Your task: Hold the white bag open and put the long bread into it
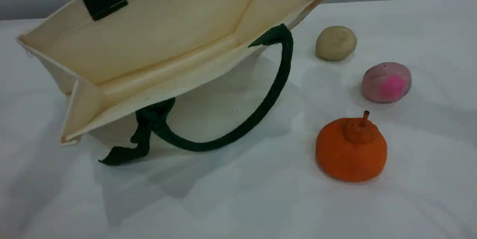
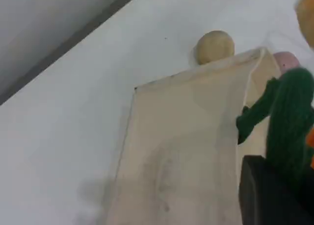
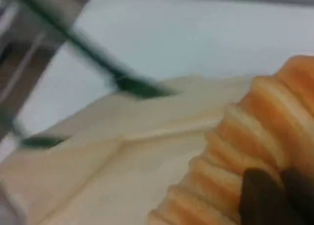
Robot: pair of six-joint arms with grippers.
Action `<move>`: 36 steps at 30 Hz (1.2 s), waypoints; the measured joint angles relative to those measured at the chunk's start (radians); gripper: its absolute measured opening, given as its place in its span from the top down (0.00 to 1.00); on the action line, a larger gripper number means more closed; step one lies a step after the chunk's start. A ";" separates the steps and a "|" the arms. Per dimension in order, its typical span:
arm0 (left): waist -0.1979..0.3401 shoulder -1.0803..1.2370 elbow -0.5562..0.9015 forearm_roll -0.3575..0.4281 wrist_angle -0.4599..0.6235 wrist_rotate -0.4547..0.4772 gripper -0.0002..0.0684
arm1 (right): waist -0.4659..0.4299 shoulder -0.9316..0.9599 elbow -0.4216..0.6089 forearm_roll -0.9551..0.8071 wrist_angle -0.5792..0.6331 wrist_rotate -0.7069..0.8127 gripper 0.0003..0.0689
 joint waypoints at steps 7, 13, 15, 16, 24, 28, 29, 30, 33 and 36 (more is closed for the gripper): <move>0.000 -0.001 0.000 0.003 0.000 0.000 0.86 | 0.097 0.000 0.000 -0.087 0.106 0.037 0.94; 0.000 -0.001 0.000 0.004 0.000 -0.001 0.86 | 0.194 0.003 0.000 -0.076 0.057 0.042 0.94; 0.000 -0.001 -0.001 0.004 0.001 -0.002 0.86 | 0.241 0.005 0.000 -0.067 0.001 0.042 0.94; 0.000 -0.001 -0.001 0.001 0.002 -0.004 0.86 | 0.260 0.009 0.000 -0.065 -0.021 0.041 0.94; 0.000 -0.012 -0.001 0.000 0.002 -0.007 0.86 | 0.324 0.092 0.000 0.011 -0.134 0.025 0.94; 0.000 -0.017 -0.001 -0.002 0.002 -0.007 0.86 | 0.324 0.145 0.000 0.123 -0.135 -0.043 0.94; 0.000 -0.017 -0.001 -0.002 0.002 -0.008 0.86 | 0.324 0.157 0.000 0.146 -0.136 -0.059 0.94; 0.000 -0.017 -0.001 -0.002 0.002 -0.008 0.86 | 0.324 0.170 -0.001 0.173 -0.138 -0.071 0.94; 0.000 -0.017 -0.001 -0.010 0.002 -0.008 0.86 | 0.324 0.203 -0.002 0.240 -0.155 -0.098 0.94; 0.000 -0.017 -0.001 -0.026 0.002 -0.008 0.86 | 0.324 0.220 -0.002 0.301 -0.186 -0.124 0.94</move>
